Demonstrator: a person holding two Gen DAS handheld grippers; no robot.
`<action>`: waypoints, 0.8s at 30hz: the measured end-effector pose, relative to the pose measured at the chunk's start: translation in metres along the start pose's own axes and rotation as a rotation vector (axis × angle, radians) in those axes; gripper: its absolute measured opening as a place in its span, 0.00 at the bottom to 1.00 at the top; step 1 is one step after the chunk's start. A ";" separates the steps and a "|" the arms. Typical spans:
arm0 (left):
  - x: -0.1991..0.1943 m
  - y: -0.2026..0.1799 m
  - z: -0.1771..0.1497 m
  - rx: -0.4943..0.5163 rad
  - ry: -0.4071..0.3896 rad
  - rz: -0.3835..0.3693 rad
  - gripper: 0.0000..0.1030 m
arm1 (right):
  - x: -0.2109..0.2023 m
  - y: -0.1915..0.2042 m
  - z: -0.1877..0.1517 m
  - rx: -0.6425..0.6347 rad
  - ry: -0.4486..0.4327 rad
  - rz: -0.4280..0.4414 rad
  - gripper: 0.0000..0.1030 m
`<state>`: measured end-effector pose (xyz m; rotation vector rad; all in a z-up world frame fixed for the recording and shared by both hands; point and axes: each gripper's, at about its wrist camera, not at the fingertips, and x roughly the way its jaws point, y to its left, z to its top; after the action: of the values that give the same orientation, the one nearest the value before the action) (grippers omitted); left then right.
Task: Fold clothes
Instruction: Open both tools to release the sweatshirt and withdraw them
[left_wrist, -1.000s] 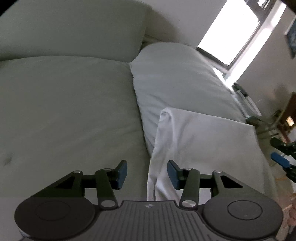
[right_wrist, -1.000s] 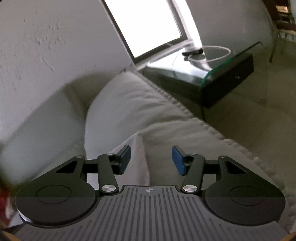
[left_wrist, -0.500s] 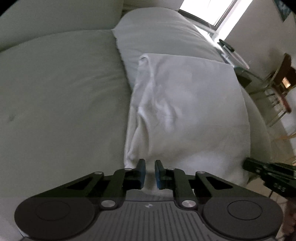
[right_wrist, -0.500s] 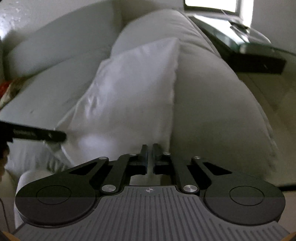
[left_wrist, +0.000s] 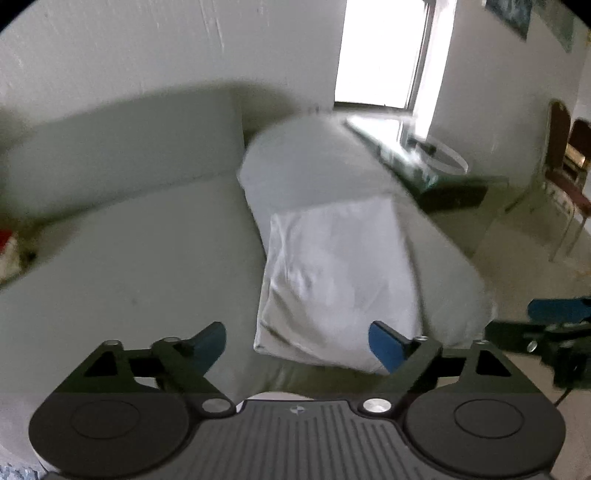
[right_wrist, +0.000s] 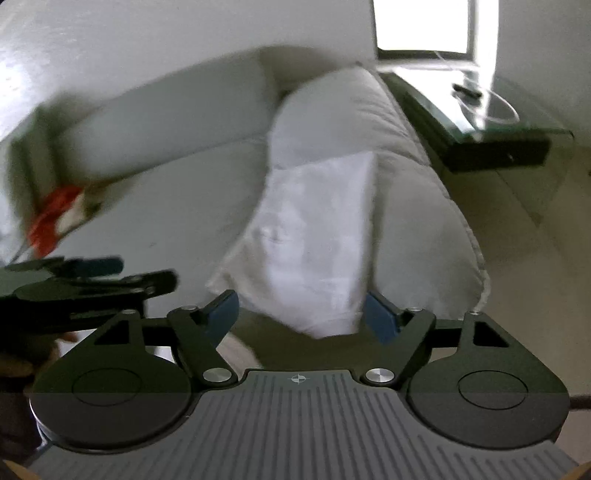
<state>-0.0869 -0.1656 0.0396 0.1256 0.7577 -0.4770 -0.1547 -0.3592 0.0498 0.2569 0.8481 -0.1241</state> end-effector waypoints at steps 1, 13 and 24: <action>-0.011 -0.004 0.001 0.005 -0.013 -0.005 0.91 | -0.010 0.003 0.002 -0.004 0.002 0.012 0.79; -0.066 -0.030 0.009 -0.006 -0.049 -0.015 0.95 | -0.084 0.025 0.003 -0.099 0.013 -0.019 0.85; -0.065 -0.039 0.012 0.021 -0.060 -0.025 0.95 | -0.096 0.020 0.003 -0.089 0.004 -0.065 0.85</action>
<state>-0.1381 -0.1799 0.0952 0.1209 0.6962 -0.5108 -0.2115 -0.3400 0.1277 0.1461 0.8636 -0.1459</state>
